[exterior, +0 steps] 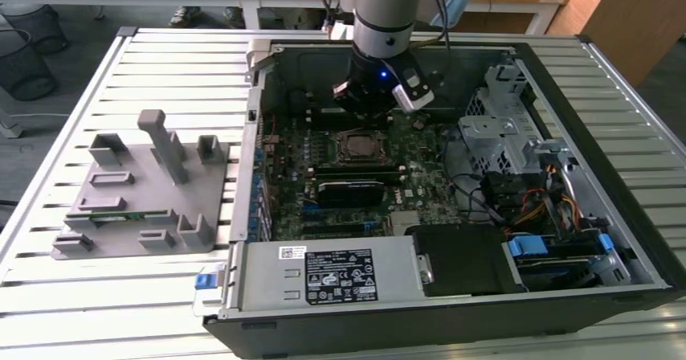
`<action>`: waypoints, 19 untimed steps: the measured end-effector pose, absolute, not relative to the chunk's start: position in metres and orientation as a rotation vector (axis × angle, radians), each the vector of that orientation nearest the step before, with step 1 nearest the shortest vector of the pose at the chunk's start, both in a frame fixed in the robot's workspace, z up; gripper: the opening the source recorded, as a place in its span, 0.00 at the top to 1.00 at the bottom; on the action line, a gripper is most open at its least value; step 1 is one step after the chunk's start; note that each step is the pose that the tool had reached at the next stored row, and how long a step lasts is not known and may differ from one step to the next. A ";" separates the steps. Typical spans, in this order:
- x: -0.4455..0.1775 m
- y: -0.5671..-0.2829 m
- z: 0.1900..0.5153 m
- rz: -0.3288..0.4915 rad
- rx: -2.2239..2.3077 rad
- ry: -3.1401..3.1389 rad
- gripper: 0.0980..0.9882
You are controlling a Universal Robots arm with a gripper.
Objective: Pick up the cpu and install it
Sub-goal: 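Install the first cpu locking lever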
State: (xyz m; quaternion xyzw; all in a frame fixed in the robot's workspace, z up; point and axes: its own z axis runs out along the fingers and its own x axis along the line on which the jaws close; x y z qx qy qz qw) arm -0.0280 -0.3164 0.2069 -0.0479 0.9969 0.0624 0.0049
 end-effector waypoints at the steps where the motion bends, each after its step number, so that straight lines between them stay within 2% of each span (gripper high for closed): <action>1: -0.028 -0.316 0.206 0.195 -0.150 3.122 0.99; 19: -0.027 -0.316 0.198 0.195 -0.150 3.123 0.99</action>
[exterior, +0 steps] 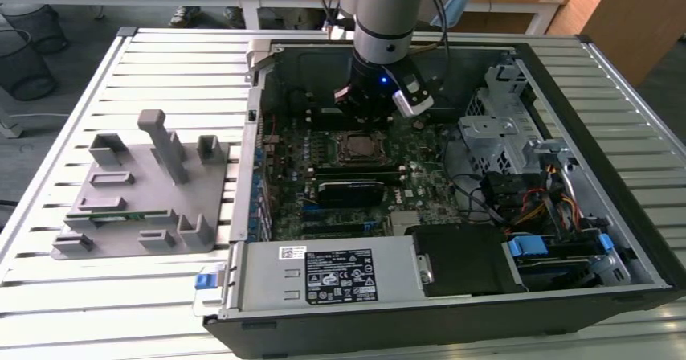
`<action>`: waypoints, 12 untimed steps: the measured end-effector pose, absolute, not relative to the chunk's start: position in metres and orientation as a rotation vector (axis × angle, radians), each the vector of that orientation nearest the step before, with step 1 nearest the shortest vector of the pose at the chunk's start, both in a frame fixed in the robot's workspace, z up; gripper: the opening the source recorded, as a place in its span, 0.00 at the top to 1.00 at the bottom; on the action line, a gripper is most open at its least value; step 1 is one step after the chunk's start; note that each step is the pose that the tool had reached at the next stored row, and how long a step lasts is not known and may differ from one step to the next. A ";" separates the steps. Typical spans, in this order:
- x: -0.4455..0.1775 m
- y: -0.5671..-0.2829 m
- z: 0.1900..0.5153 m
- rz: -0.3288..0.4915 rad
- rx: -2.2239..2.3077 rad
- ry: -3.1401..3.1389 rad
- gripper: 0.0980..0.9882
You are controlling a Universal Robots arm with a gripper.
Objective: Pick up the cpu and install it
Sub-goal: 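Install the first cpu locking lever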
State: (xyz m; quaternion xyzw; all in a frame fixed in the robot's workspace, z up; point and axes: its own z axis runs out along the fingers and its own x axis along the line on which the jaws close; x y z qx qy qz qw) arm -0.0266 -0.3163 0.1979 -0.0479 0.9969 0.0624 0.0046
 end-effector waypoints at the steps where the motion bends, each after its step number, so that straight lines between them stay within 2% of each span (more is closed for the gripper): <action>1: -0.027 -0.316 0.198 0.196 -0.150 3.123 0.99; 12: -0.027 -0.316 0.199 0.186 -0.150 3.123 0.99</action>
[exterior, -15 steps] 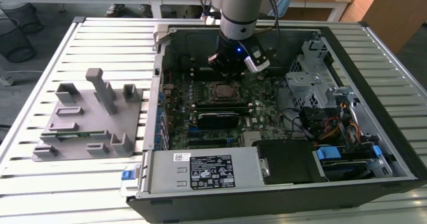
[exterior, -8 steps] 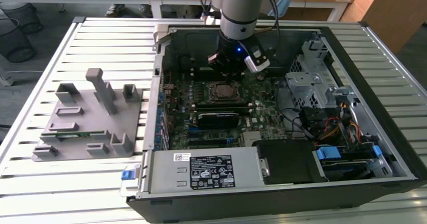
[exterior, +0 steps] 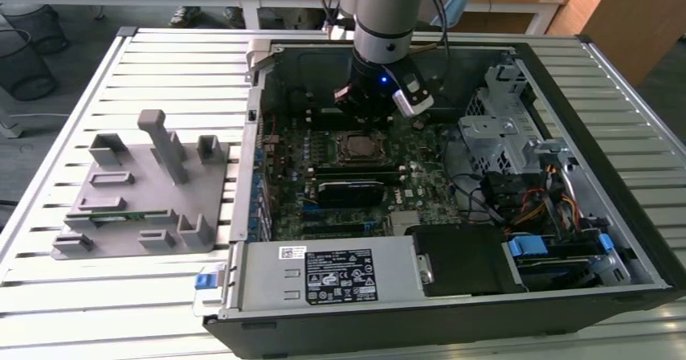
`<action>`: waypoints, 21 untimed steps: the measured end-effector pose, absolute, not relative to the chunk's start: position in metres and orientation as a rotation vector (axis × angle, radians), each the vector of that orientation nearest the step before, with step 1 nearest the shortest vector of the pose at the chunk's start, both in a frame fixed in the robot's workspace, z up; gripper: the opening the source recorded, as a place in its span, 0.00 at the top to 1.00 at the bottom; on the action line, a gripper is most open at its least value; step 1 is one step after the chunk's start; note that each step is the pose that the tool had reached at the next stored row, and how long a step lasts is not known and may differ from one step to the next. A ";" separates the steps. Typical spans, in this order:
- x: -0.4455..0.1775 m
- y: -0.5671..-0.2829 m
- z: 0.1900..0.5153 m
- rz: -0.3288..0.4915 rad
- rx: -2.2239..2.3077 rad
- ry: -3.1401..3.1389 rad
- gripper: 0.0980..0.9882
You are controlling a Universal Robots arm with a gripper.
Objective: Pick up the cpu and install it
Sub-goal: 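Install the first cpu locking lever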
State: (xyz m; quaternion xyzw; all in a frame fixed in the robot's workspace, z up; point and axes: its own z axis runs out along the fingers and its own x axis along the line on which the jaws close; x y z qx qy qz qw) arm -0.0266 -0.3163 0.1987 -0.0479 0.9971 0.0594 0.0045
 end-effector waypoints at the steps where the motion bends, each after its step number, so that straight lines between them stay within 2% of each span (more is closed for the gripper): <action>1: -0.027 -0.316 0.199 0.181 -0.150 3.124 0.99; 21: -0.026 -0.316 0.199 0.158 -0.150 3.126 0.99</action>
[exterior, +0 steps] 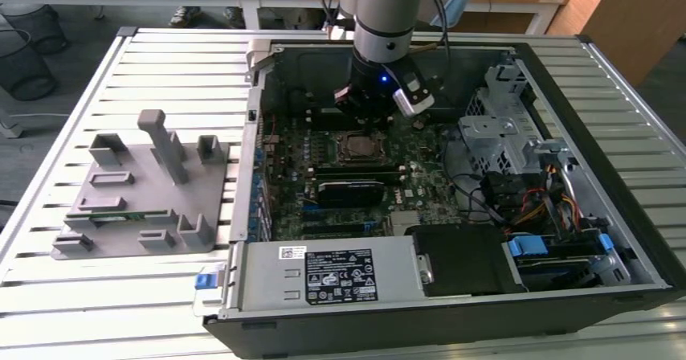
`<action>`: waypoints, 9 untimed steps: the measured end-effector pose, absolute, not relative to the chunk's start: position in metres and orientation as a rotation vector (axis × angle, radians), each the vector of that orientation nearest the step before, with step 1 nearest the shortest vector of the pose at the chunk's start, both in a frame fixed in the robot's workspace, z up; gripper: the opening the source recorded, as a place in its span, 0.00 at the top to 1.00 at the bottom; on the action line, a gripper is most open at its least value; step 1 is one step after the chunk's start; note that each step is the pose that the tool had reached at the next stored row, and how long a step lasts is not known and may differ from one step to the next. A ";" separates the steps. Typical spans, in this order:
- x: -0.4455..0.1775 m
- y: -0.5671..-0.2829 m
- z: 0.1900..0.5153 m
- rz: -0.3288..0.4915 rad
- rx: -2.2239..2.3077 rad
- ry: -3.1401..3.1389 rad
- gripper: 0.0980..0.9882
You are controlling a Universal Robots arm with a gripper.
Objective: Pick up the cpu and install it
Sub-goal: 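Install the first cpu locking lever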
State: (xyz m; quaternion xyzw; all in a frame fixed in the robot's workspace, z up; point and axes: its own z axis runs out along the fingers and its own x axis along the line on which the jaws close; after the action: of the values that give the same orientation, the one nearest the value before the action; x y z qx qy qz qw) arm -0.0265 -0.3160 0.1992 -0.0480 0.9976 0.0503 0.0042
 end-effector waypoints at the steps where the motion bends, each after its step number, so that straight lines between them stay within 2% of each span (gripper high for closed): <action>1: -0.027 -0.316 0.199 0.154 -0.150 3.126 0.99; 9: -0.027 -0.316 0.197 0.121 -0.151 3.129 0.99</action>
State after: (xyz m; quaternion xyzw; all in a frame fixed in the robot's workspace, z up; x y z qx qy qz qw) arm -0.0265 -0.3161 0.1975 -0.0480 0.9981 0.0387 0.0033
